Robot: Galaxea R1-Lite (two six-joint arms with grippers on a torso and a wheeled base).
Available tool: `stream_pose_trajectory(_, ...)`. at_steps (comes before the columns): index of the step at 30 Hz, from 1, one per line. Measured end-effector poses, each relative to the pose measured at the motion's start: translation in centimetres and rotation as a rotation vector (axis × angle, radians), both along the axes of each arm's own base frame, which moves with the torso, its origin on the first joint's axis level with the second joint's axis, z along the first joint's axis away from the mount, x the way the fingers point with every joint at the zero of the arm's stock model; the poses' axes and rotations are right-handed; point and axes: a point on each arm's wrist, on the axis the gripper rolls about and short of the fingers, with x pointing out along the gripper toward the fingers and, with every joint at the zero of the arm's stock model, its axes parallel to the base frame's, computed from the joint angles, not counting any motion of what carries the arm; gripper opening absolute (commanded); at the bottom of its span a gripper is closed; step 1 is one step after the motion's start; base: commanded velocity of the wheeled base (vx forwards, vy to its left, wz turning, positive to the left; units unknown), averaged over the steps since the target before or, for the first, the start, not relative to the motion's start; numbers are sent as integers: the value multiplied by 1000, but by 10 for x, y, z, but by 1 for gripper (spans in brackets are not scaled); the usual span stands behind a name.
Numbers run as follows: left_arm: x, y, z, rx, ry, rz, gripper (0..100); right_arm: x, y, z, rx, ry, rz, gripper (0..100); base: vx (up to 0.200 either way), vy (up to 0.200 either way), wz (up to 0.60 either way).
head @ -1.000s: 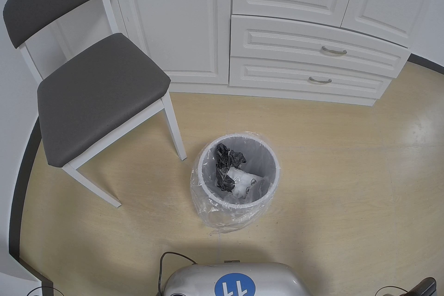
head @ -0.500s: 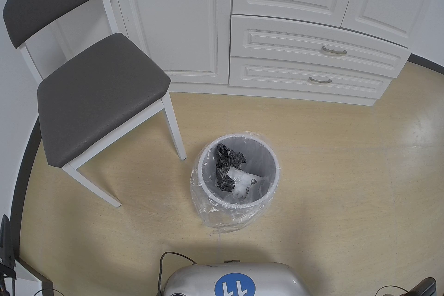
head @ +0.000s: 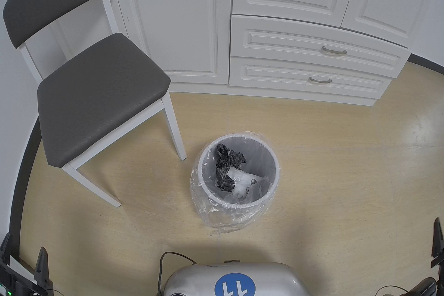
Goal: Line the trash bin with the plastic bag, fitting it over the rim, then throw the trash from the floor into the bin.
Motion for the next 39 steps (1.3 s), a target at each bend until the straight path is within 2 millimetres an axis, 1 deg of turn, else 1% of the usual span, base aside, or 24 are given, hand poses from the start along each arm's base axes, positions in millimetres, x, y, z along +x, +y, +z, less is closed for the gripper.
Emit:
stream_pose_trajectory(3,0,0,-1,-20,3,-2,100,1,0,-10,3,98,8,100,0,0,0)
stream_pose_trajectory(5,0,0,-2,-51,6,-4,100,2,0,-12,6,116,14,100,0,0,0)
stream_pose_trajectory(9,0,-1,-3,-107,12,-42,100,2,0,-11,12,106,19,100,0,0,0)
stream_pose_trajectory(12,0,-2,-4,-83,19,-85,100,2,1,-11,34,100,27,100,0,0,0)
stream_pose_trajectory(16,0,-2,-4,-58,22,-97,100,2,1,-11,83,91,69,100,0,0,0)
stream_pose_trajectory(19,0,-2,-4,-52,22,-101,100,2,2,-11,60,98,113,100,0,0,0)
stream_pose_trajectory(23,0,-2,-4,-51,22,-103,100,2,4,-12,-43,122,184,100,0,0,0)
stream_pose_trajectory(27,0,-2,-4,-54,23,-104,100,2,6,-16,-85,166,266,100,0,0,0)
stream_pose_trajectory(39,0,-2,-4,-54,25,-101,100,2,6,-17,-49,173,242,100,0,0,0)
